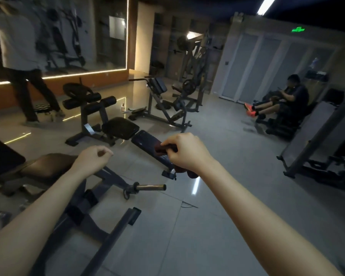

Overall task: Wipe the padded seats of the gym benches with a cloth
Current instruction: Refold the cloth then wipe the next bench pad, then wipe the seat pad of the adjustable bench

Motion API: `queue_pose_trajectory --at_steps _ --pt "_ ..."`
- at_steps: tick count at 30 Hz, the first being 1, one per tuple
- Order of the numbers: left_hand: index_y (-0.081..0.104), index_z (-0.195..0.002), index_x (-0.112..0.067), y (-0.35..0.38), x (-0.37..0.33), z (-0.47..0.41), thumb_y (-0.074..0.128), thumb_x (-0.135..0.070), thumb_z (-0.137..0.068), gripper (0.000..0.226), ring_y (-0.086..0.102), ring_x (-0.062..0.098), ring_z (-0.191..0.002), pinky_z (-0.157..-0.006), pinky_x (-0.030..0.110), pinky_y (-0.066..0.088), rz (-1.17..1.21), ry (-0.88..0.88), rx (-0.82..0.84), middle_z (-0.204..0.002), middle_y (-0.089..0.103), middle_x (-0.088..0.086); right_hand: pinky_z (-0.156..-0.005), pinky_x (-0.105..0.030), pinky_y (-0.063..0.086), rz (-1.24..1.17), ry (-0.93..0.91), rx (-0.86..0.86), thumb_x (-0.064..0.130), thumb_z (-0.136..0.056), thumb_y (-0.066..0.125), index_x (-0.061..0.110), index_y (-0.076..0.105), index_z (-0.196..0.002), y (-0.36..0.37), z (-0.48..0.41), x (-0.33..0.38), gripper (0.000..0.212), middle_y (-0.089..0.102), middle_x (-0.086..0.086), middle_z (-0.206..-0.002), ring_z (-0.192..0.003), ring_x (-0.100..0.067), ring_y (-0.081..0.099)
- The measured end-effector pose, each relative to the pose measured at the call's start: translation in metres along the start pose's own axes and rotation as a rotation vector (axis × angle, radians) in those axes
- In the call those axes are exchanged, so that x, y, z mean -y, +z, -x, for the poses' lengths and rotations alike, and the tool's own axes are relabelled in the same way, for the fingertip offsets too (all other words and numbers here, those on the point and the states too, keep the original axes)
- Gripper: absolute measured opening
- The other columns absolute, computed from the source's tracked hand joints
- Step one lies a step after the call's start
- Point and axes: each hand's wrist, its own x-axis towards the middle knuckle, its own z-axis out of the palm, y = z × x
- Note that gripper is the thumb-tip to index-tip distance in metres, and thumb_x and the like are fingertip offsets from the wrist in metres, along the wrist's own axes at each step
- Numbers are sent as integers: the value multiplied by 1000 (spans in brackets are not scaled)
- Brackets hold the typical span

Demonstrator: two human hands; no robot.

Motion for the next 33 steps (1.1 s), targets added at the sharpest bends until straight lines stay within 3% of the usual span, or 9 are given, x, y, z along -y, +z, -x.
queue_pose_trajectory --at_steps 5,8,16,21,24,29,33 --pt "69 -103 -24 28 -40 -5 53 -31 -98 18 58 6 -88 -83 31 42 -4 -9 -35 -103 66 -6 -77 -39 57 -37 -62 18 25 -93 55 34 67 -122 -6 1 -53 33 68 5 -108 -94 -16 63" --pt "68 -105 -24 34 -50 -13 53 -32 -99 18 59 10 -89 -86 37 48 -2 -28 -52 -105 65 -5 -75 -38 57 -71 -87 3 25 -93 55 35 68 -120 -2 -3 -73 31 68 7 -105 -92 -15 62" --pt "68 -103 -23 61 -61 -42 54 -30 -98 16 56 12 -99 -88 32 40 -66 -67 -70 -102 62 -7 -70 -28 54 -133 -127 24 25 -94 54 34 68 -120 9 -28 -122 30 68 10 -103 -88 -10 61" --pt "67 -96 -27 76 -61 -84 53 -30 -99 14 56 7 -90 -83 29 40 -89 -56 -62 -96 60 -12 -67 -30 55 -156 -122 33 24 -94 54 34 69 -116 21 -64 -148 29 67 9 -99 -84 -10 60" --pt "64 -91 -31 82 -49 -120 53 -32 -98 13 54 1 -87 -77 25 39 -92 -60 -63 -91 58 -18 -67 -27 54 -149 -129 30 24 -94 54 34 69 -117 40 -101 -159 29 67 9 -101 -86 -10 61" --pt "68 -92 -22 76 -26 -193 51 -31 -99 20 52 2 -78 -65 19 33 -123 -132 -112 -94 65 0 -79 -36 57 -188 -175 64 23 -94 55 31 67 -118 90 -206 -148 28 69 6 -109 -96 -12 64" --pt "68 -95 -23 54 -3 -240 50 -31 -99 20 52 3 -80 -67 21 35 -133 -194 -105 -93 64 -4 -83 -37 57 -261 -248 112 21 -97 55 27 64 -124 121 -291 -107 30 67 2 -112 -95 -11 62"
